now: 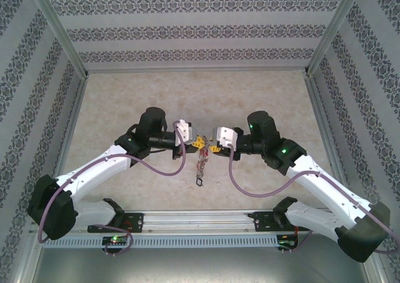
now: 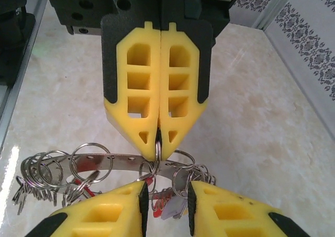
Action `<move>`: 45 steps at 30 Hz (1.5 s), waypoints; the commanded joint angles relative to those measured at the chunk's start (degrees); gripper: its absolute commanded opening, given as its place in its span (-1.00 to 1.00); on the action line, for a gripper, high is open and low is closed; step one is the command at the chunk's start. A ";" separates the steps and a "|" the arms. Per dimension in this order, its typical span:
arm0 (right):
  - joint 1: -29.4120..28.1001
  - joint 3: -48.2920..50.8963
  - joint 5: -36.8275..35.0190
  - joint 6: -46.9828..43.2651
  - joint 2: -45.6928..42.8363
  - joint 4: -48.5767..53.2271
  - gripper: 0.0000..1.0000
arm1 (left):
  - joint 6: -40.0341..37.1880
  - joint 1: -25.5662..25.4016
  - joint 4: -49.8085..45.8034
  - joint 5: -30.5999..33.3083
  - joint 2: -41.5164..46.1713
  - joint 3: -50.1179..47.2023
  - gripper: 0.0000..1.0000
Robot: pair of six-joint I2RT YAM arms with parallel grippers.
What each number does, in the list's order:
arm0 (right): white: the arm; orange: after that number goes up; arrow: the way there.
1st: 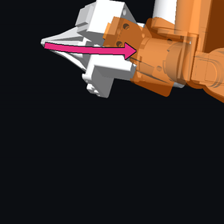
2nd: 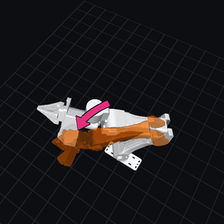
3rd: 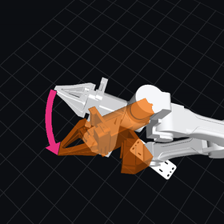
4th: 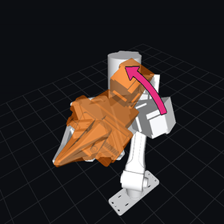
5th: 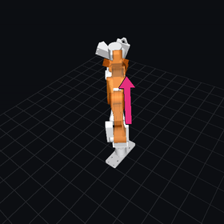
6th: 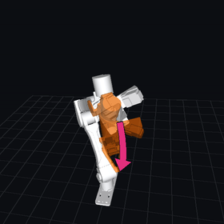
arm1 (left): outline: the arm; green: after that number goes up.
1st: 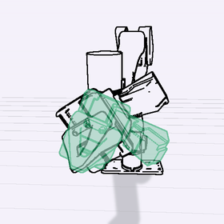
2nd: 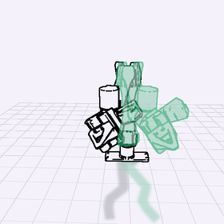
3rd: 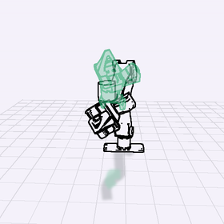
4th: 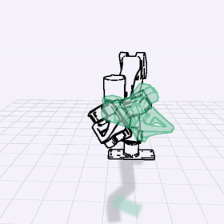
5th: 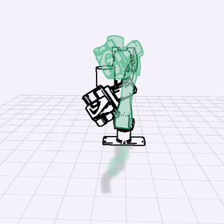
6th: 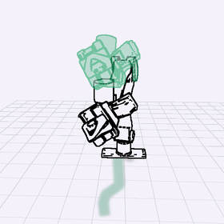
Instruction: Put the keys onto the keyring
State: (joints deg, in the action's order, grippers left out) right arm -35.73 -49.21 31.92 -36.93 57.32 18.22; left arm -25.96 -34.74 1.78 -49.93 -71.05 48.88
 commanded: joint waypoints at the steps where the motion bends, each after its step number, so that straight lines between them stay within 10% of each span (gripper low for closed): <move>1: 0.32 -0.36 0.58 0.67 -0.37 0.94 -0.49 | 5.23 0.54 13.90 -4.59 0.83 -1.43 -1.00; 17: 0.07 -1.59 3.90 2.02 2.74 -1.77 -0.79 | 9.93 0.55 21.90 -5.64 1.23 -3.78 -1.00; 33: -0.95 -0.14 5.05 2.87 1.79 -7.45 -0.64 | 13.90 0.53 28.57 -3.73 -0.62 -5.74 -1.00; 45: -0.31 -0.36 7.51 4.14 1.66 -9.39 -0.97 | 12.37 0.55 23.19 -3.76 -0.99 -4.12 -1.00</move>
State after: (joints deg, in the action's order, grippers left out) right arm -35.73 -49.19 34.96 -33.28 59.51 13.67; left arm -13.04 -34.35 26.11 -53.80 -71.72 42.89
